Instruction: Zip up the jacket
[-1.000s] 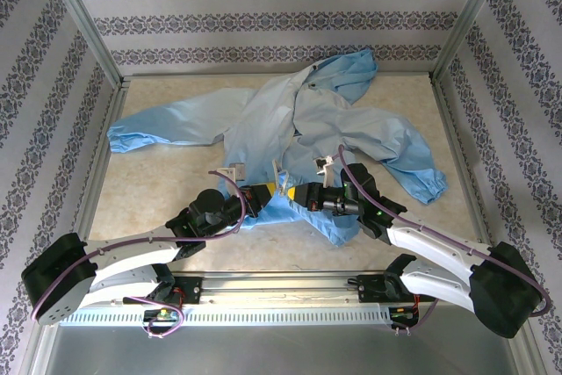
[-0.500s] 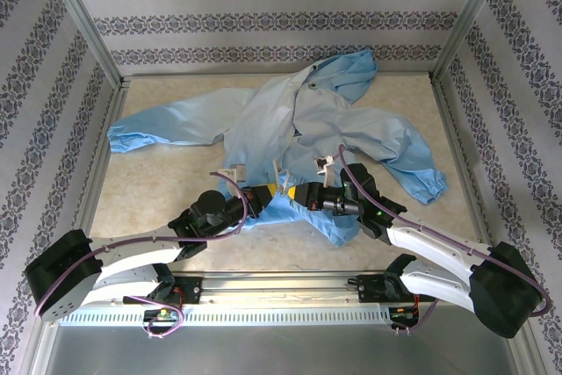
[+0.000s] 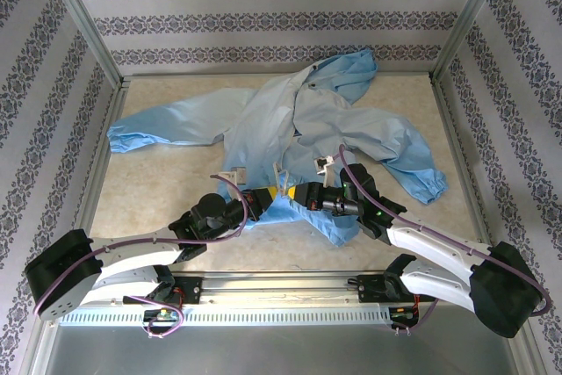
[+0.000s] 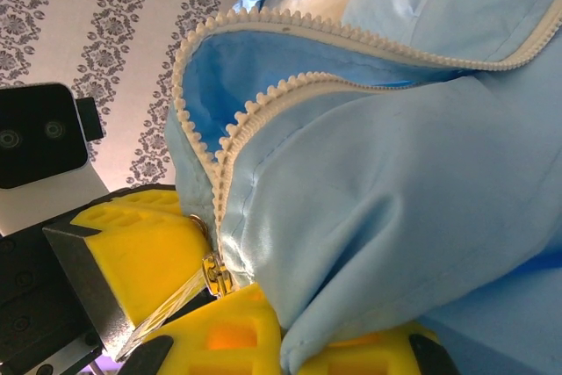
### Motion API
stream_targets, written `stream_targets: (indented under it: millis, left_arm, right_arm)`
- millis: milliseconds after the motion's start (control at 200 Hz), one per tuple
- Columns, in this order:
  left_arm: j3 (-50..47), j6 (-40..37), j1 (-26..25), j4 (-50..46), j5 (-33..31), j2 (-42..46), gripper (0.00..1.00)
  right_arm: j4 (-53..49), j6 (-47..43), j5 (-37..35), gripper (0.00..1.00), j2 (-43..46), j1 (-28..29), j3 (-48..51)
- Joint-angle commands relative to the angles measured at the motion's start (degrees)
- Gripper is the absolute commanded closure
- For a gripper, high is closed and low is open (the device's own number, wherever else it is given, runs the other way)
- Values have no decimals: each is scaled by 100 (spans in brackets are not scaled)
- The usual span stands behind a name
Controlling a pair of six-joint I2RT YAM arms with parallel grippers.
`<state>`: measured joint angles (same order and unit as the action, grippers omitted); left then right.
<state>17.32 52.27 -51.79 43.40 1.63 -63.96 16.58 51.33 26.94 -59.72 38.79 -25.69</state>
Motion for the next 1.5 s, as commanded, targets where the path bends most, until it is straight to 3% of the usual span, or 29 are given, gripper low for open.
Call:
stream_targets:
  millis: [0,834,1269,1499]
  left_arm:
    - [-147,73,-111,339,-74,117,100]
    - [-329,37,-591,776,-492,-178,100]
    - [-475,-45,-877,493,-801,-54,100]
    - [-326,-160,-775,-356,-886,184,100]
  right_arm:
    - [345,74,-205,100,73,32,14]
    - [375,184,-328,100,27,25,47]
    - [247,247,-326,100,-240,-13,-97]
    - [612,203,52,100,-280,-16,11]
